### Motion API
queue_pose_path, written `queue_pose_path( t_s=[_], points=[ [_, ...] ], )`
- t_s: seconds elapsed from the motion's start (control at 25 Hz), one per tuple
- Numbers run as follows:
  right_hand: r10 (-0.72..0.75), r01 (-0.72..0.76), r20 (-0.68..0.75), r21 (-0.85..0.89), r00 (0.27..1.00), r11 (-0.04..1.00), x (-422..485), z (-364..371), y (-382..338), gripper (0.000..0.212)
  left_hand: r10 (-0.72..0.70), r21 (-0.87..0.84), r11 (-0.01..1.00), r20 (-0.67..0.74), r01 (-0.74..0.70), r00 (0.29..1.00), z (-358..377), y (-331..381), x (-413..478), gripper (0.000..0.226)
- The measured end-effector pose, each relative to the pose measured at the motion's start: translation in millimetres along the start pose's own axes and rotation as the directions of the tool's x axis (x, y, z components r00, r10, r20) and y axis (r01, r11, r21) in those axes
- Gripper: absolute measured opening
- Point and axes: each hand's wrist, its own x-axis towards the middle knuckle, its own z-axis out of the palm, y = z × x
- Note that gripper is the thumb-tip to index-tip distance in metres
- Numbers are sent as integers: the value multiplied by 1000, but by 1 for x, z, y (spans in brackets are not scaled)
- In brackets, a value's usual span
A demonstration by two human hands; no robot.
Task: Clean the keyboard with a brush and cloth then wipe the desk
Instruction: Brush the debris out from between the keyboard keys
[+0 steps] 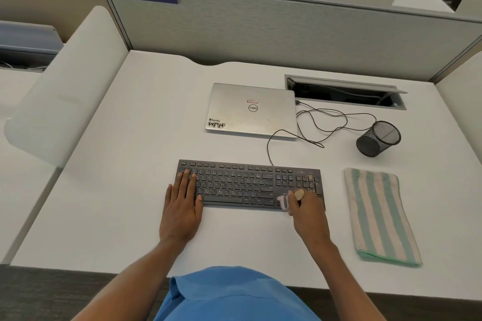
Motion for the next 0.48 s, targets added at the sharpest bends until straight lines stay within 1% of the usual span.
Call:
queue_pose_path(
  t_s=[0.12,0.2,0.28,0.48],
  points=[
    [31,-31,27,-13,999,999,5,-9,-5,43,3,-1,1000,-4,-3,1000,1,0,-1,65],
    [30,-31,-13,-30,999,999,12,-12,-12,43,2,1,1000,-1,-2,1000,0,0,-1,65],
    [10,-10,-46,-2,999,1000,12,-8,-14,42,1,-2,1000,1,-1,1000,-1,0,0,65],
    [20,-20,7,5,1000,1000,-5,-1,-1,42,0,-1,1000,6,0,1000,-1,0,-1,65]
  ],
)
